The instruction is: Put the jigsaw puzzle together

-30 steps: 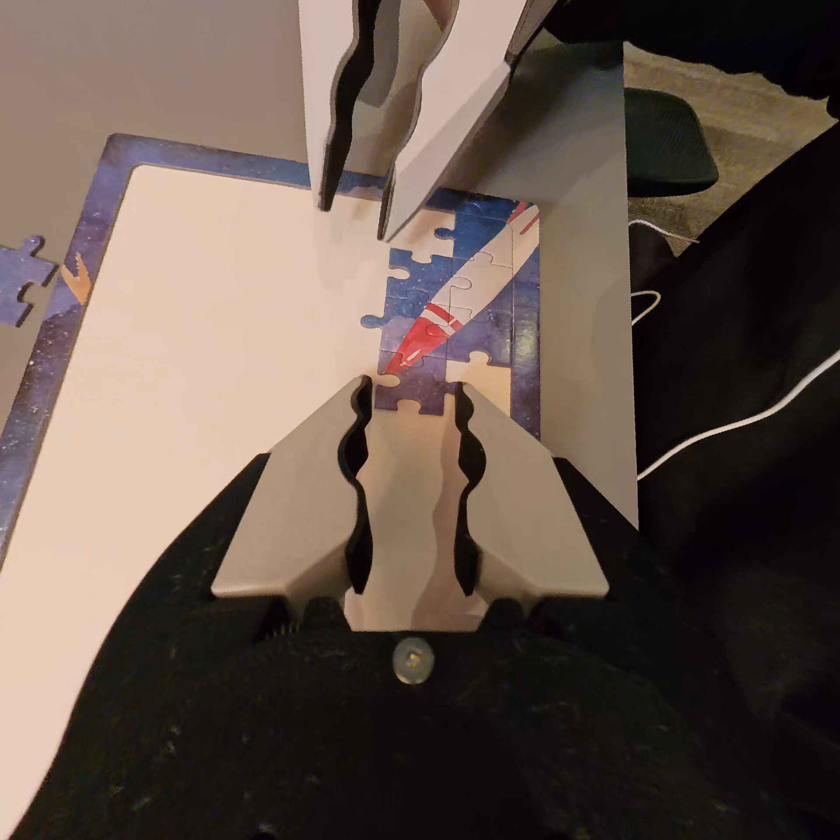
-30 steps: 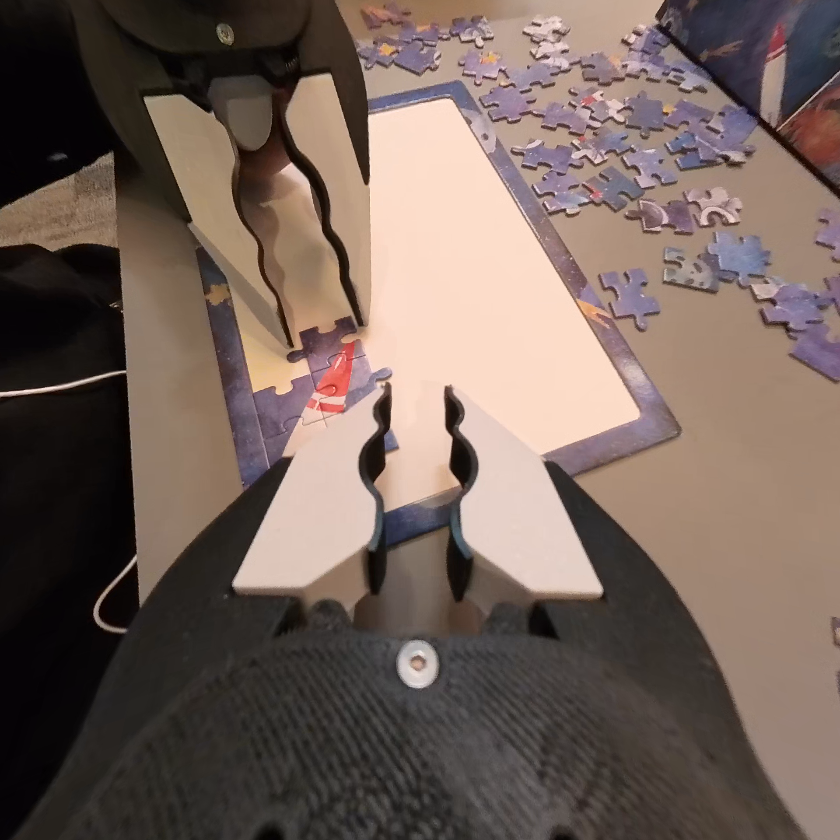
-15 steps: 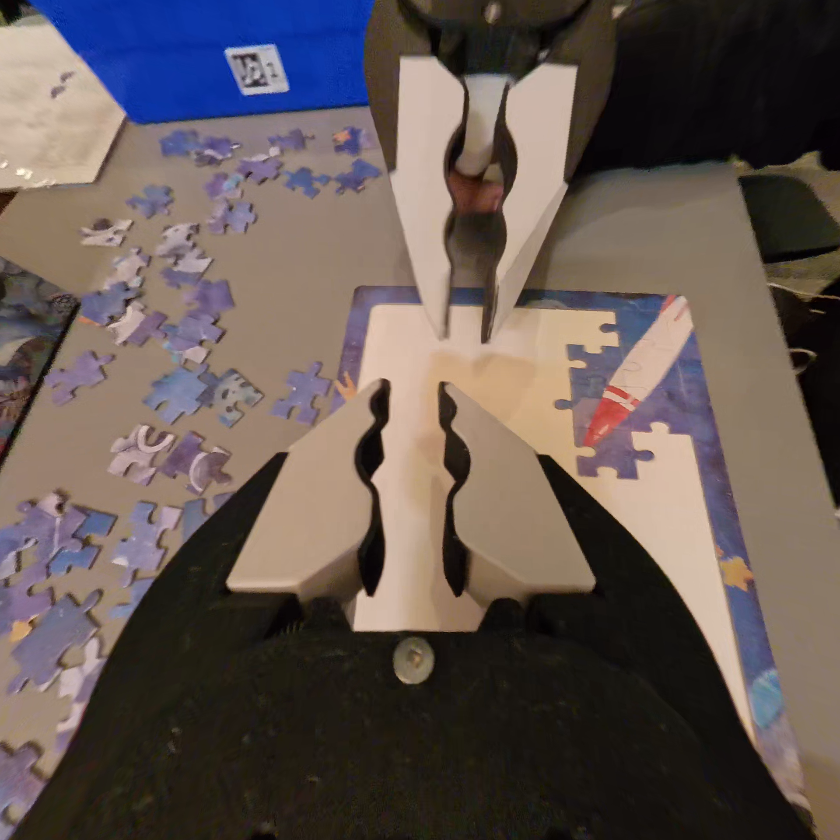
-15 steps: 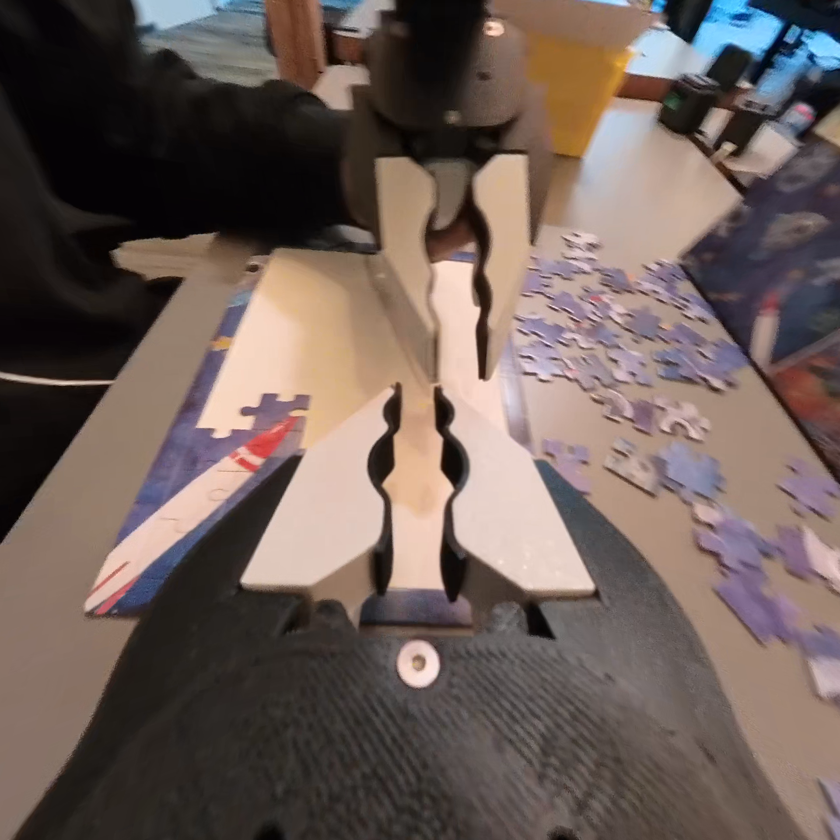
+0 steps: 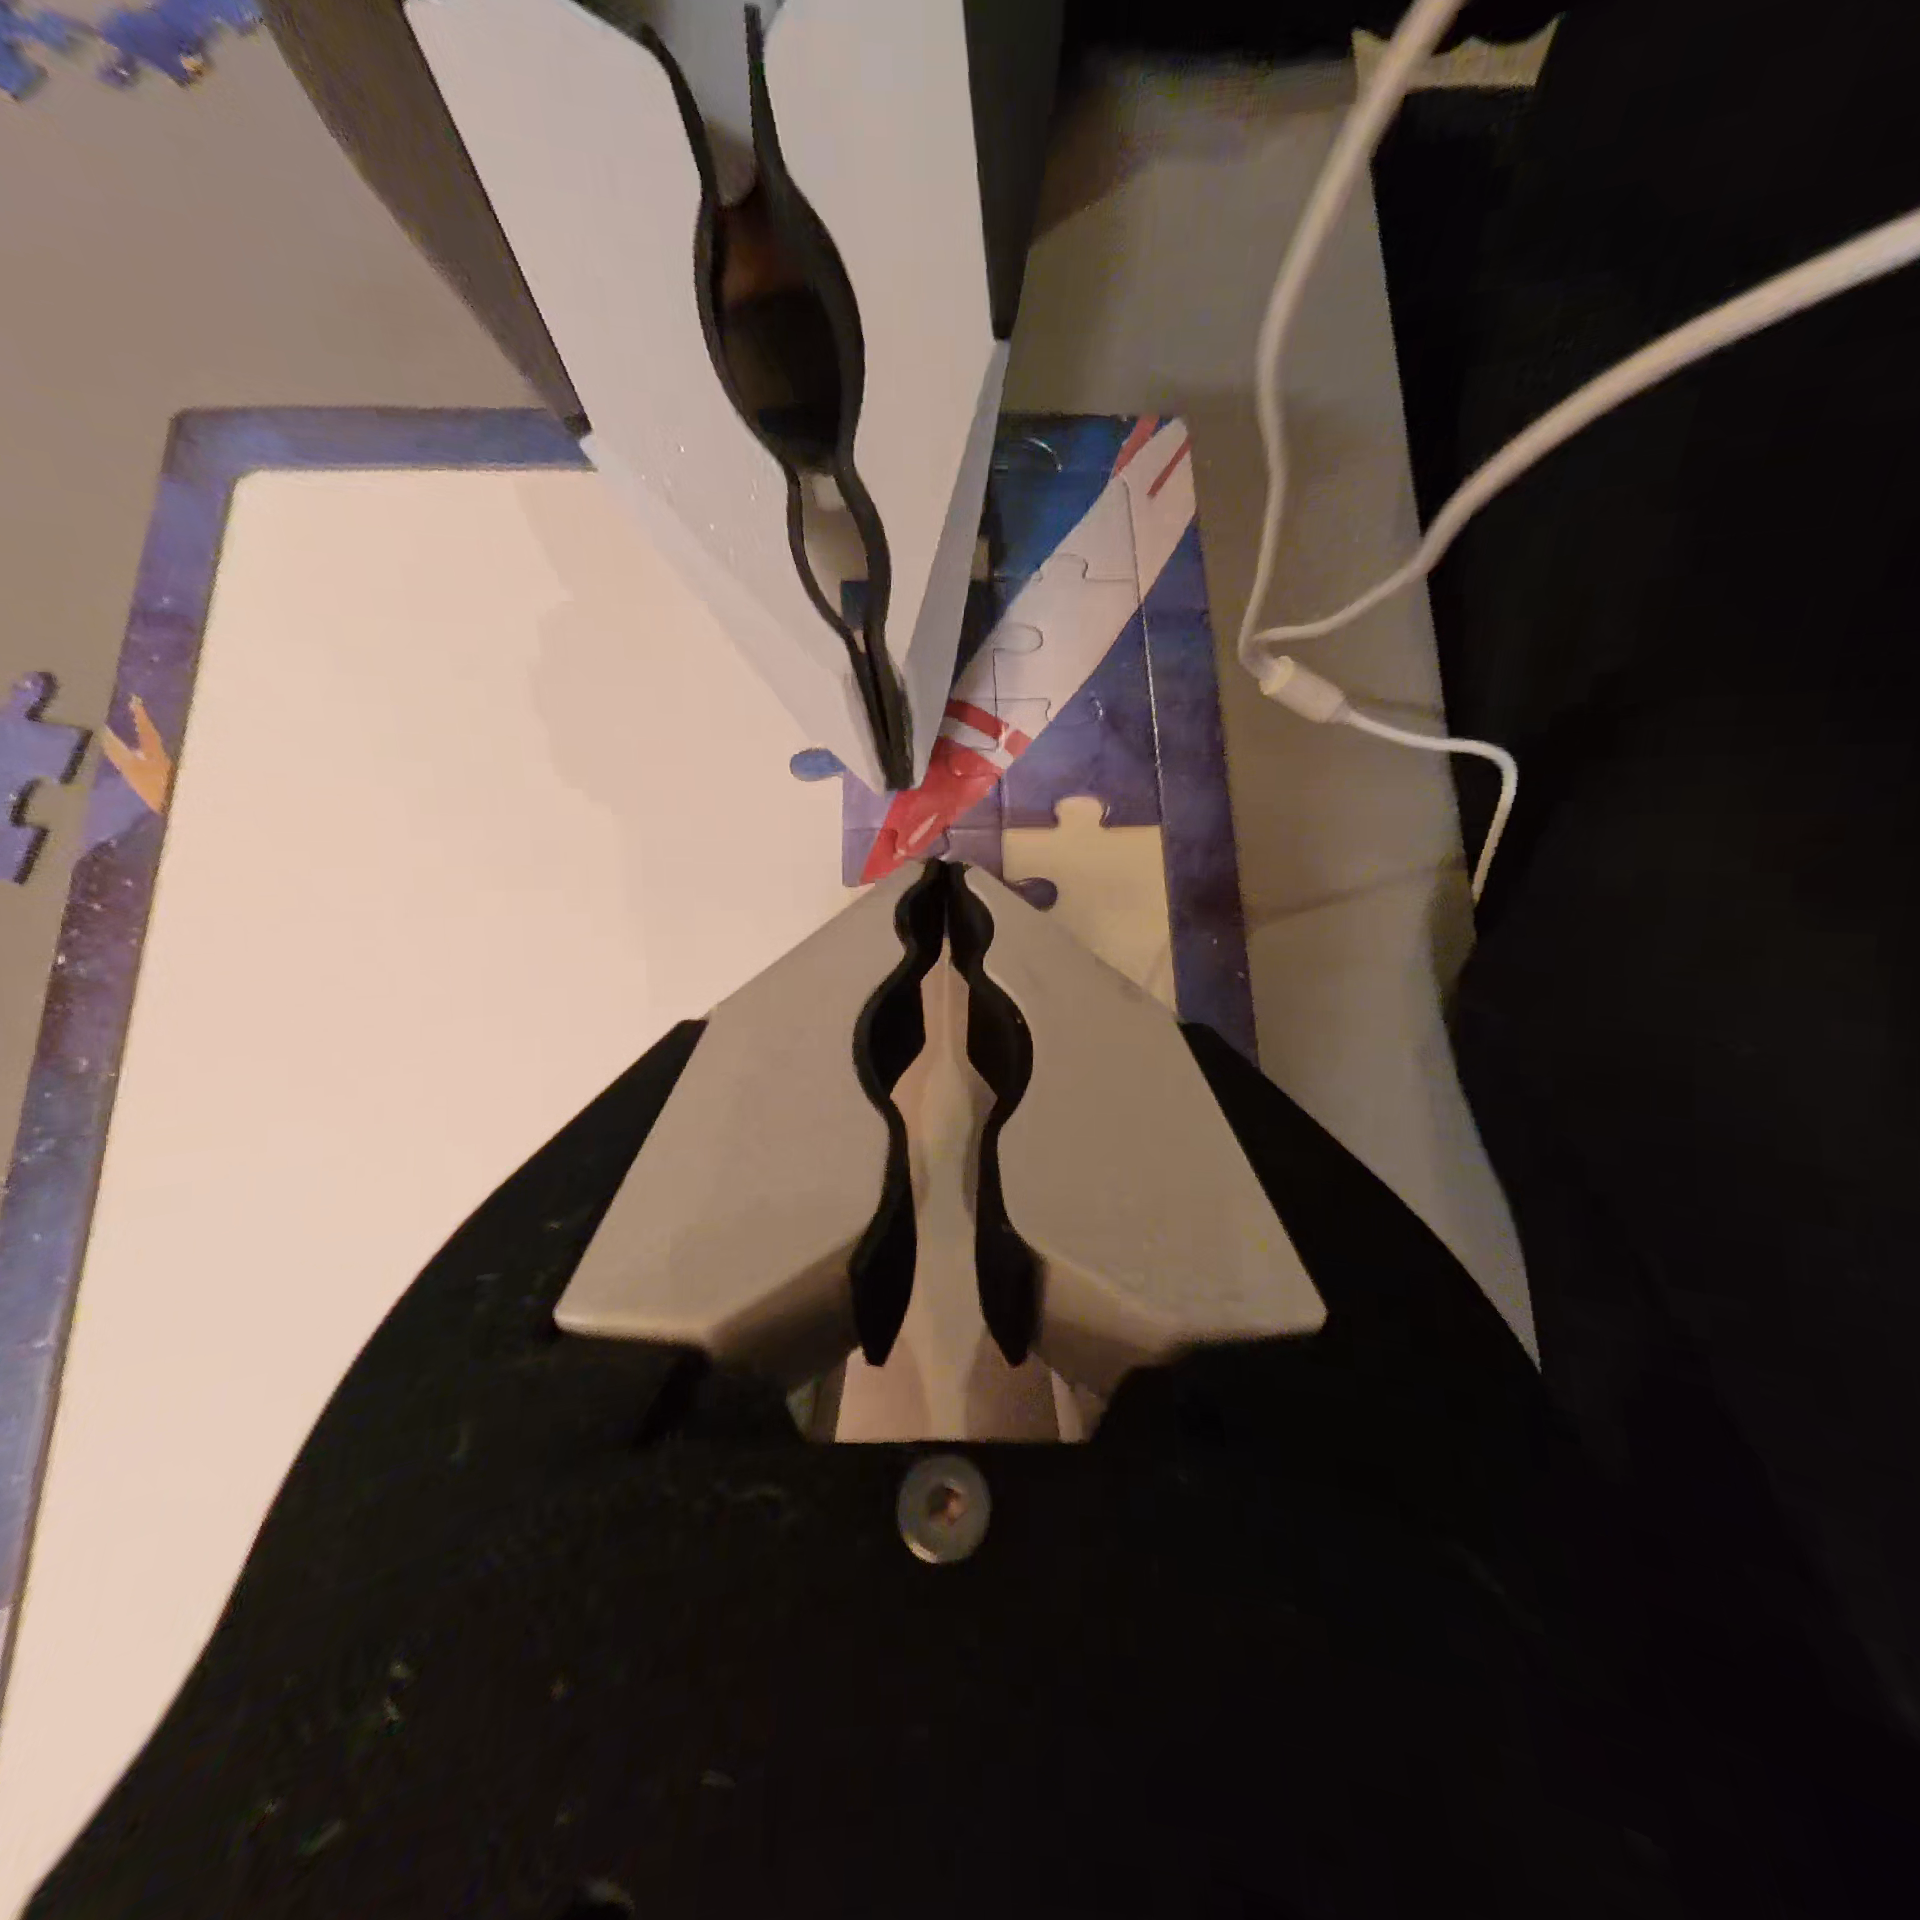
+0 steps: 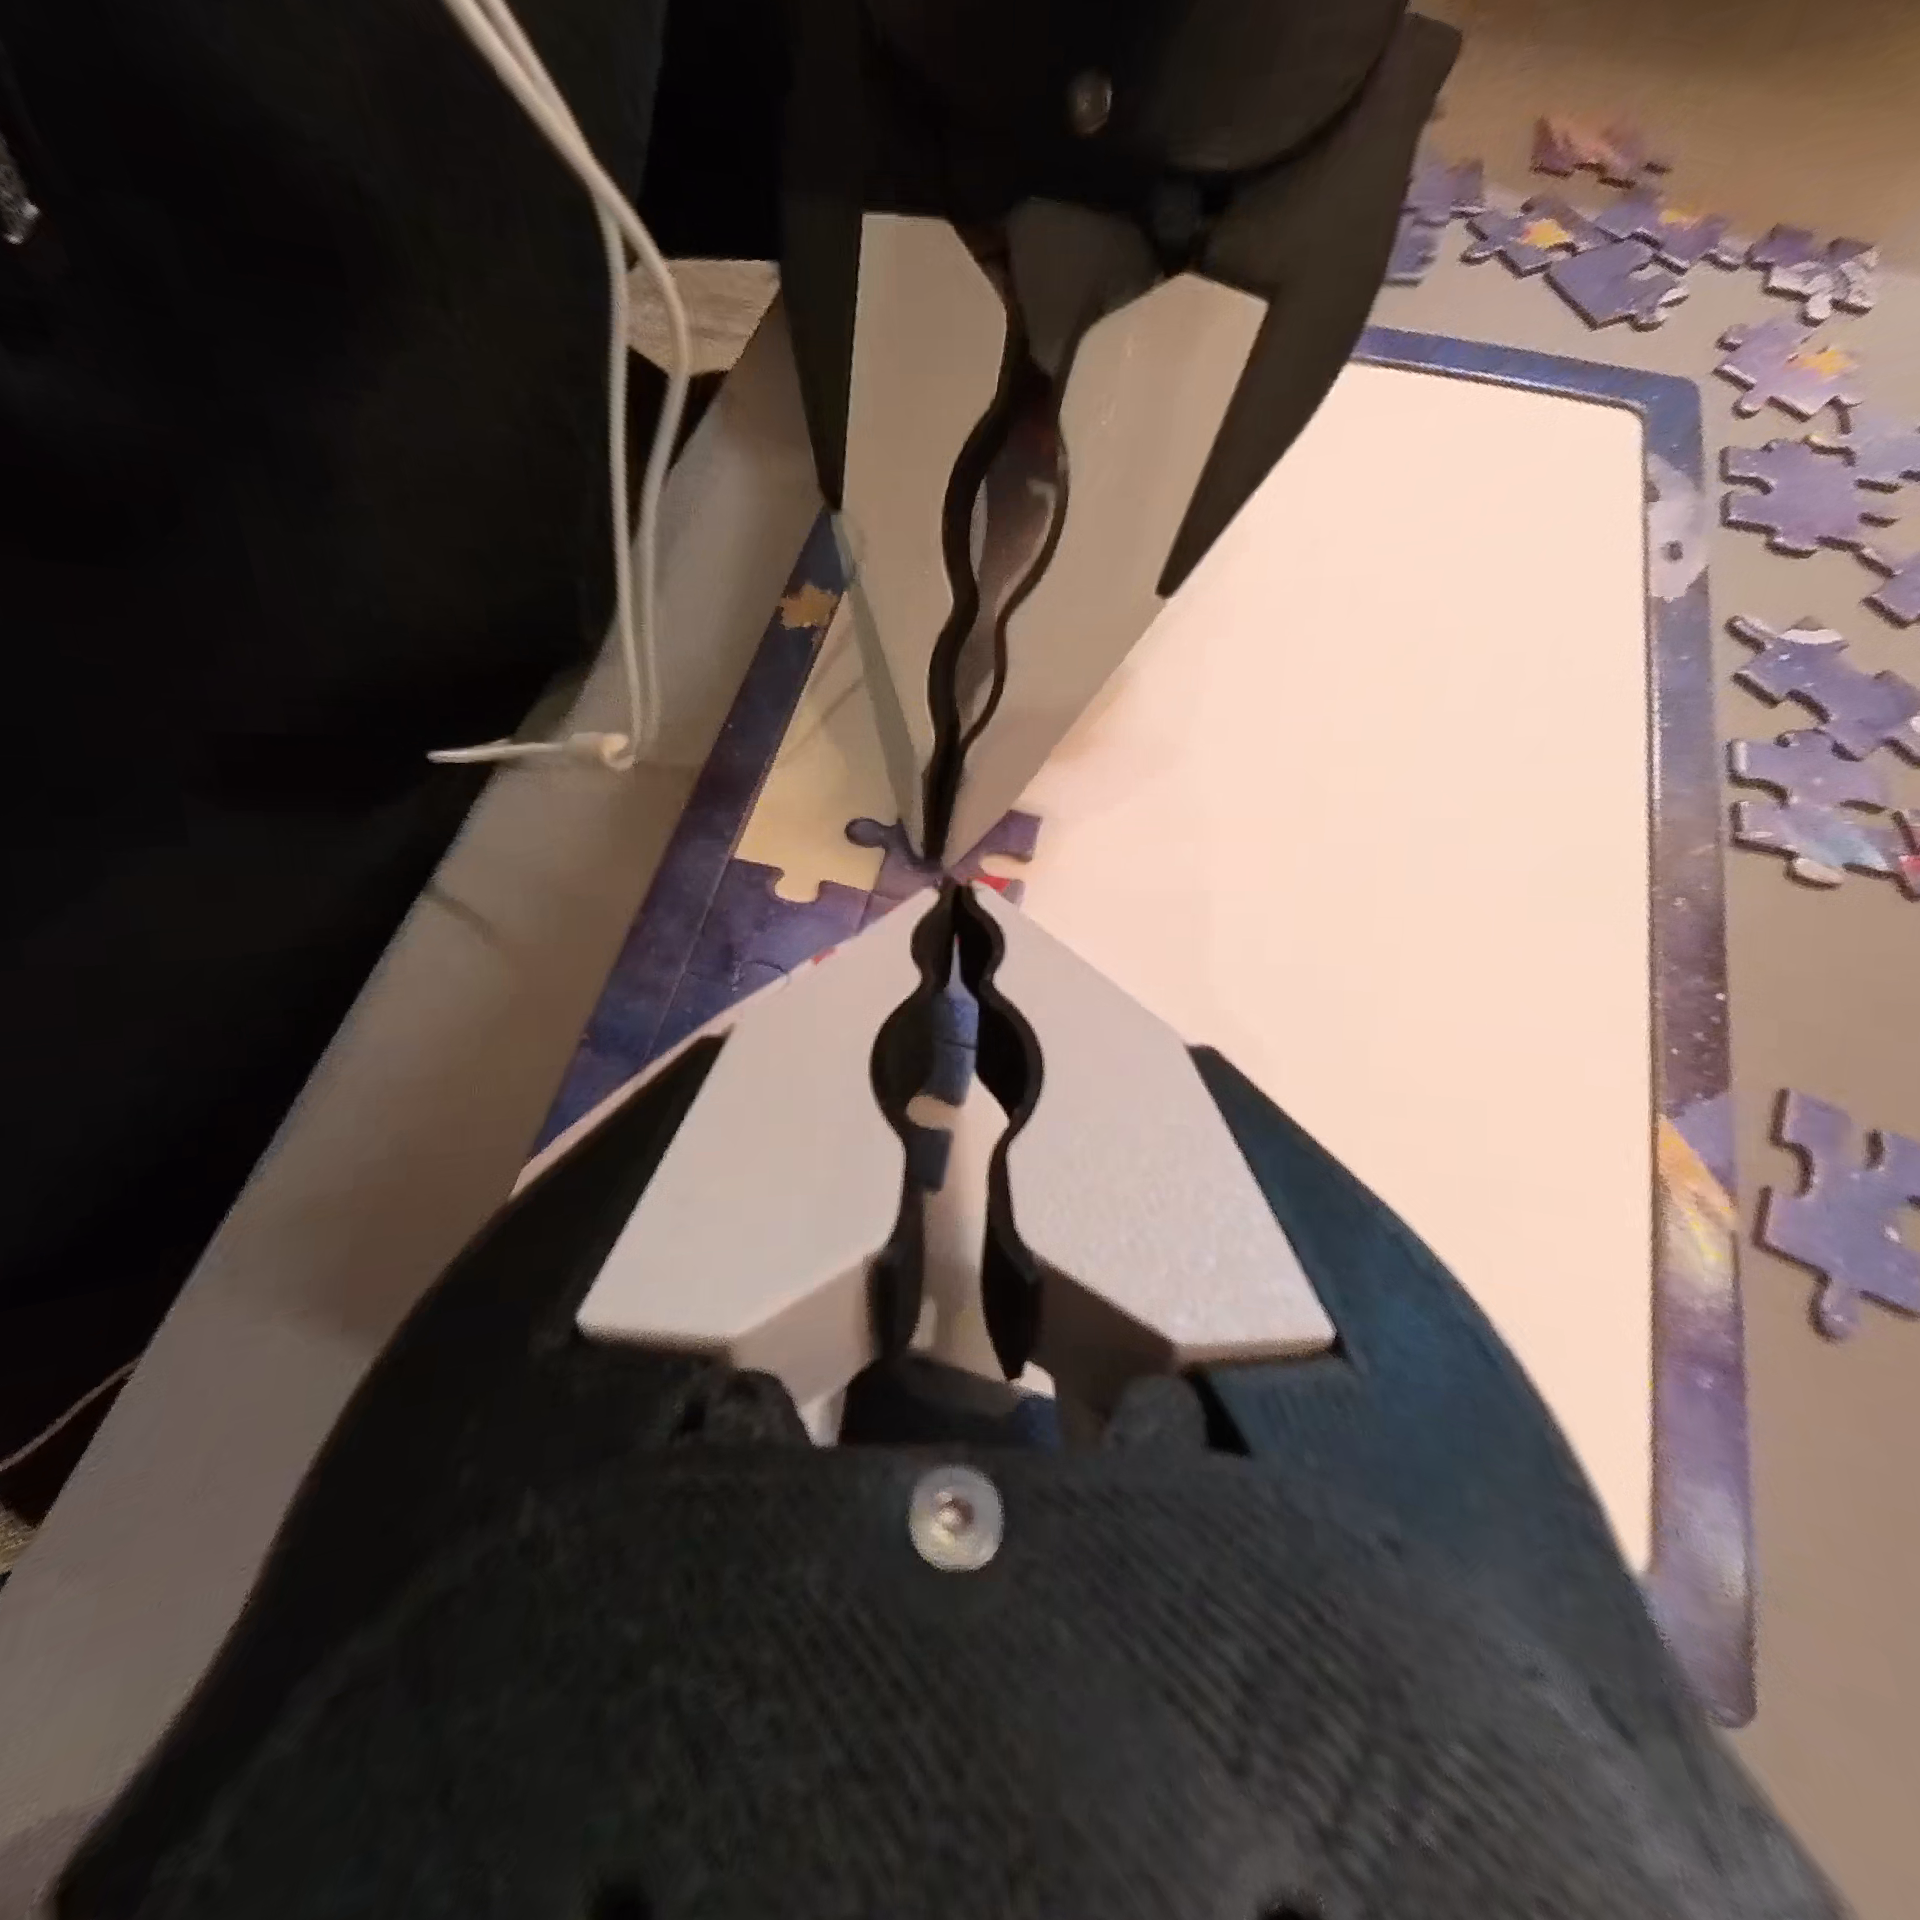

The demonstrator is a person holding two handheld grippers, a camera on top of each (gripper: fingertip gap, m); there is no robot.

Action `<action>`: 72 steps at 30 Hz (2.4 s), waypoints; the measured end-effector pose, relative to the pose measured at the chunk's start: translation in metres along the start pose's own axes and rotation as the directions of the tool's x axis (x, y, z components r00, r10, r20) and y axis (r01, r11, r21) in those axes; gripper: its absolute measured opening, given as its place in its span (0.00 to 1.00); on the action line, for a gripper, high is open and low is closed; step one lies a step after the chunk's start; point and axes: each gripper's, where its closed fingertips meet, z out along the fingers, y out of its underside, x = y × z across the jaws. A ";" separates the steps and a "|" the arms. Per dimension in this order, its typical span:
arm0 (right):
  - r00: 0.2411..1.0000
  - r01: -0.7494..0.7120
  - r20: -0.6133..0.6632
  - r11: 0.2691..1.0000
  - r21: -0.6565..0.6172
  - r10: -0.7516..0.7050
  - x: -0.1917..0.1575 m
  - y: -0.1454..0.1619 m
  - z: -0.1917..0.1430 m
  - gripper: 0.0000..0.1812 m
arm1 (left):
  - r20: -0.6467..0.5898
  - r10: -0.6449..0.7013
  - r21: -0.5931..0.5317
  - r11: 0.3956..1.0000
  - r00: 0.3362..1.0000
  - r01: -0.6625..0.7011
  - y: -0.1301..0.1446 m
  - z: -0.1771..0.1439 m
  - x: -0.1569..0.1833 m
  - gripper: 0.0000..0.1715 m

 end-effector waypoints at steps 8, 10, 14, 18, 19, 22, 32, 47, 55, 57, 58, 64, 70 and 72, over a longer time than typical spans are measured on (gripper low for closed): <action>1.000 -0.015 -0.013 0.997 -0.073 0.014 0.001 0.006 0.012 0.00 | 0.022 0.020 0.002 1.000 1.000 -0.020 -0.001 0.001 0.000 0.00; 0.999 -0.026 0.042 0.997 -0.076 0.029 -0.008 0.005 0.013 0.00 | 0.022 0.020 0.002 1.000 1.000 -0.020 -0.001 0.001 0.000 0.00; 1.000 -0.024 0.012 0.997 -0.072 0.025 -0.003 0.006 0.013 0.00 | 0.023 0.019 0.001 1.000 1.000 -0.019 -0.001 0.001 0.000 0.00; 0.999 -0.030 -0.025 0.997 -0.071 0.028 0.003 0.006 0.012 0.00 | 0.021 0.013 0.001 1.000 1.000 -0.014 -0.001 0.001 0.000 0.00; 0.999 -0.041 0.028 0.996 -0.074 0.043 -0.004 0.006 0.012 0.00 | 0.022 0.012 0.002 1.000 1.000 -0.012 -0.001 0.001 0.000 0.00; 0.999 -0.030 -0.034 0.997 -0.072 0.027 0.005 0.006 0.012 0.00 | 0.013 -0.007 0.001 1.000 1.000 0.007 0.000 0.001 0.001 0.00; 0.999 0.004 0.033 0.997 -0.073 -0.001 -0.008 0.005 0.014 0.00 | -0.002 -0.048 -0.004 0.999 0.999 0.048 0.002 -0.001 0.004 0.00; 0.942 -0.060 -0.299 0.953 0.297 0.153 0.070 -0.013 -0.085 0.00 | 0.020 -0.130 0.187 0.975 0.991 0.124 -0.022 -0.040 -0.018 0.00; 0.853 -0.100 -0.446 0.924 0.370 0.271 0.133 -0.023 -0.123 0.00 | 0.224 -0.166 0.222 0.968 0.960 0.116 -0.039 -0.063 -0.093 0.03; 0.837 -0.102 -0.459 0.908 0.407 0.299 0.153 -0.033 -0.129 0.00 | 0.209 -0.197 0.174 0.971 0.958 0.162 -0.035 -0.055 -0.119 0.04; 0.826 -0.102 -0.467 0.899 0.425 0.315 0.163 -0.034 -0.132 0.00 | 0.215 -0.219 0.152 0.970 0.952 0.188 -0.031 -0.051 -0.135 0.04; 0.775 -0.140 -0.502 0.880 0.454 0.383 0.172 -0.012 -0.140 0.00 | 0.187 -0.264 0.326 0.925 0.946 0.193 -0.032 -0.065 -0.181 0.00; 0.707 -0.137 -0.579 0.882 0.451 0.406 0.172 0.005 -0.169 0.00 | 0.278 -0.316 0.459 0.873 0.907 0.164 -0.029 -0.103 -0.193 0.03; 0.687 -0.137 -0.588 0.871 0.472 0.427 0.175 0.008 -0.174 0.00 | 0.294 -0.353 0.476 0.860 0.888 0.184 -0.021 -0.107 -0.203 0.03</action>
